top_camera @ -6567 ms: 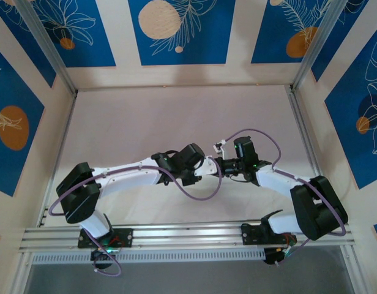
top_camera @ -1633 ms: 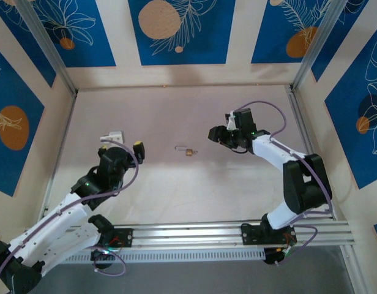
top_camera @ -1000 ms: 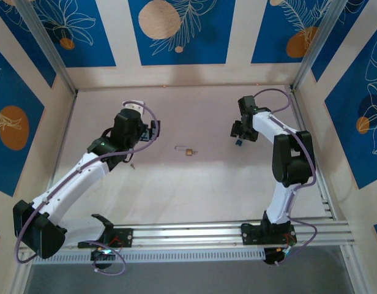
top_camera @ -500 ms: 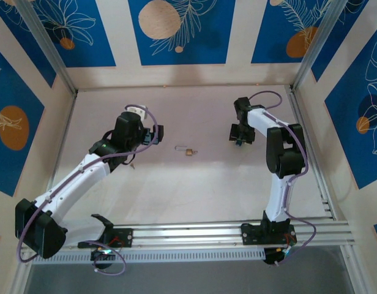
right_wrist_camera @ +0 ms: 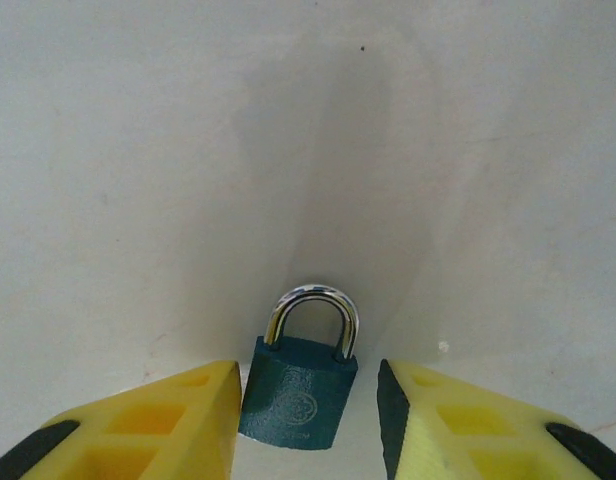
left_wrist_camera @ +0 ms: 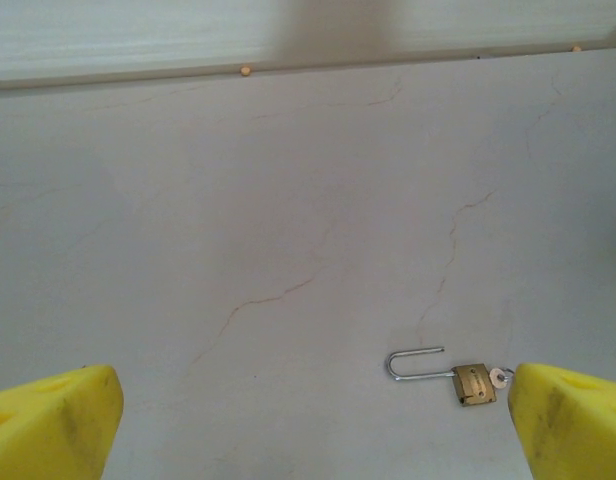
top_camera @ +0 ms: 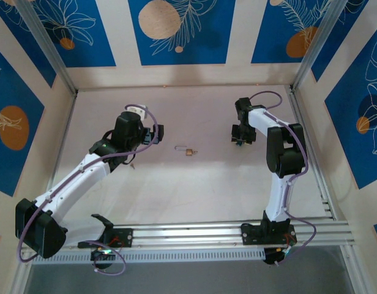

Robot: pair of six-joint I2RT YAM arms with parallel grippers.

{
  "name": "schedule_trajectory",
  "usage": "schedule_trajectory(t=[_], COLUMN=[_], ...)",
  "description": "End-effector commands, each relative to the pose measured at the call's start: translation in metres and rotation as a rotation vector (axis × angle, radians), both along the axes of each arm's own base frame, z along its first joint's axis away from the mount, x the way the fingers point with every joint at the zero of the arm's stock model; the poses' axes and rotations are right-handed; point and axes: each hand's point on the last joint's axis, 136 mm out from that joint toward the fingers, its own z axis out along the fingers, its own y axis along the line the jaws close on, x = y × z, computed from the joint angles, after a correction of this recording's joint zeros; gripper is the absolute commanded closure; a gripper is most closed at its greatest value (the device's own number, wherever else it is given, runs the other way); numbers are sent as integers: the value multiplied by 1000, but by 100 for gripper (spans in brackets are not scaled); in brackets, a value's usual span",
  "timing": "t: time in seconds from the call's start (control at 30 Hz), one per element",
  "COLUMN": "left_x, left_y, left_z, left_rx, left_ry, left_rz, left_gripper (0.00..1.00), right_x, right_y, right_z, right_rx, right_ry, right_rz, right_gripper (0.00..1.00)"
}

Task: Unlock with the key

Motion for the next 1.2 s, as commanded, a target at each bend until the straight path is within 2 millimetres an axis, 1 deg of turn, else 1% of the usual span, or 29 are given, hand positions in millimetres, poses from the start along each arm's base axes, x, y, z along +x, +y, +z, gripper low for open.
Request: schedule_trajectory(t=[0.0, 0.17, 0.3, 0.4, 0.5, 0.63, 0.73, 0.8, 0.87, 0.97, 1.03, 1.1, 1.17], left_x=[3, 3, 2, 2, 2, 2, 2, 2, 2, 2, 2, 2, 1], left_y=[0, -2, -2, -2, -2, -1, -2, -2, -2, -1, 0, 3, 6], left_z=[-5, -6, -5, -6, -6, -5, -4, -5, -4, -3, -2, 0, 3], left_rx=[-22, -27, -30, -28, -27, -27, -32, -29, -28, -27, -24, -19, -21], left_ry=[13, 19, 16, 17, 17, 13, 11, 12, 10, 6, 3, -3, -11], left_rz=[4, -5, -5, -5, -6, -6, -10, -10, -8, -6, -2, 6, 14], left_gripper=[2, 3, 3, 3, 3, 3, 3, 3, 3, 3, 3, 3, 3], right_x=[-11, -11, -9, -8, -10, -12, -11, -10, -9, -8, -7, -10, -18], right_y=[-4, -5, 12, 17, 13, 6, 4, 7, 10, 21, 32, 47, 72], right_z=[-7, -6, -8, -8, -13, -13, -12, -9, -4, 11, 25, 39, 51], right_rx=[2, 8, 95, 111, 77, 38, 31, 37, 44, 54, 60, 34, 42], right_ry=[53, 51, 59, 61, 83, 84, 81, 64, 45, 2, -39, -87, -127], right_rz=[16, 27, 68, 82, 75, 63, 67, 77, 84, 109, 146, 210, 292], right_gripper=[58, 59, 59, 59, 59, 61, 68, 70, 71, 72, 72, 74, 74])
